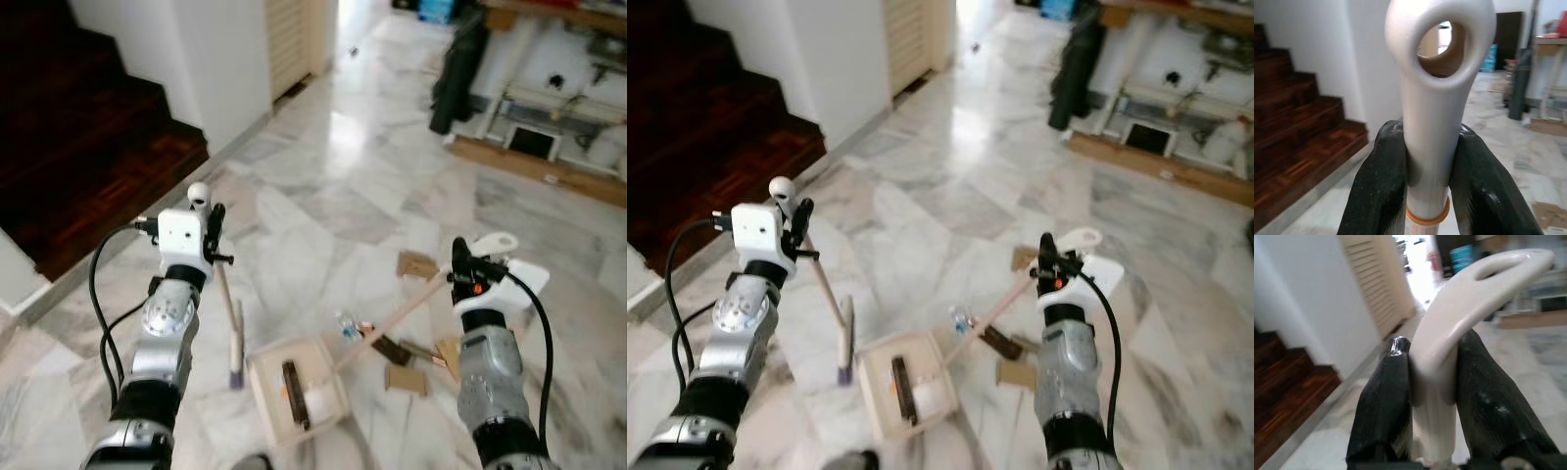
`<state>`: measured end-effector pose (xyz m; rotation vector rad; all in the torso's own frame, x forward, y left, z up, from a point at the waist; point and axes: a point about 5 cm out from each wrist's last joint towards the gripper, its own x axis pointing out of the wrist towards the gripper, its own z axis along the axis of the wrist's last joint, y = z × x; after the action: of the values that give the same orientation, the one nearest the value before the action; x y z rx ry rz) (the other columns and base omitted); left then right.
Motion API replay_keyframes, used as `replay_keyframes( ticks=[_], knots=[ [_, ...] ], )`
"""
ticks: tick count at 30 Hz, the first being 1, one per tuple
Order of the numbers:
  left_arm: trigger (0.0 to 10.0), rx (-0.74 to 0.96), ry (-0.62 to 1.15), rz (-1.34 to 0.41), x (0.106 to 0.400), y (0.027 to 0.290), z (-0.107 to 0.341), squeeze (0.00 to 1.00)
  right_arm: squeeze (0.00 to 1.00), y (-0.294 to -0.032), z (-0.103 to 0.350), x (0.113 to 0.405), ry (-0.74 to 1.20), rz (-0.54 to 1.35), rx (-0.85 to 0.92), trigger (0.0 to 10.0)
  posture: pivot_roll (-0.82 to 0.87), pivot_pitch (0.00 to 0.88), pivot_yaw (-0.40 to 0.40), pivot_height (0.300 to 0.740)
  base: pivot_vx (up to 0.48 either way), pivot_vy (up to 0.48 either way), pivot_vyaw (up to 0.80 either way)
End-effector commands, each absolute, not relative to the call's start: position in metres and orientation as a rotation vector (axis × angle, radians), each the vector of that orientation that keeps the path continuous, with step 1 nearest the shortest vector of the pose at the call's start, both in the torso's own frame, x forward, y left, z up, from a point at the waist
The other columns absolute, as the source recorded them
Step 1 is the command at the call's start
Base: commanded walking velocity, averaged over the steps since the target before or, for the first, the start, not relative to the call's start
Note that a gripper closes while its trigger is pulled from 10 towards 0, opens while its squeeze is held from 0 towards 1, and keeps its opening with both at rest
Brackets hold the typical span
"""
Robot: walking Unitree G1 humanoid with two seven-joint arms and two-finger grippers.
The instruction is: Sweep floor
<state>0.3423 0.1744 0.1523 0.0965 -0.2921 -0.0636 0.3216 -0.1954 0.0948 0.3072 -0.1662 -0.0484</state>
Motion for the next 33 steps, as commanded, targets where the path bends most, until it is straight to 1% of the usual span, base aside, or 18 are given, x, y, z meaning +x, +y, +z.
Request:
replay_keyframes(
  ticks=[1, 17, 24, 33],
  knots=[
    [10.0, 0.112, -0.336, -0.067, 0.3424, 0.1751, 0.1619, 0.0, 0.0, -0.1921, 0.1091, 0.3261, -0.224, -0.024, 0.318, 10.0, 0.16, 0.078, -0.051, 0.74, 0.0, 0.0, 0.8],
    [10.0, 0.124, -0.319, -0.094, 0.3369, 0.1723, 0.1563, 0.0, 0.0, -0.1916, 0.1102, 0.3256, -0.224, -0.016, 0.324, 10.0, 0.16, 0.098, -0.063, 0.74, 0.0, 0.0, 0.8],
    [10.0, 0.127, -0.316, -0.095, 0.3351, 0.1725, 0.155, 0.0, 0.0, -0.1895, 0.1099, 0.3261, -0.217, -0.009, 0.326, 10.0, 0.17, 0.098, -0.068, 0.74, 0.0, 0.0, 0.63],
    [10.0, 0.128, -0.309, -0.097, 0.3327, 0.1714, 0.153, 0.0, 0.0, -0.1883, 0.1092, 0.3263, -0.21, -0.005, 0.332, 10.0, 0.17, 0.087, -0.072, 0.74, 0.0, 0.0, 0.44]
  ],
)
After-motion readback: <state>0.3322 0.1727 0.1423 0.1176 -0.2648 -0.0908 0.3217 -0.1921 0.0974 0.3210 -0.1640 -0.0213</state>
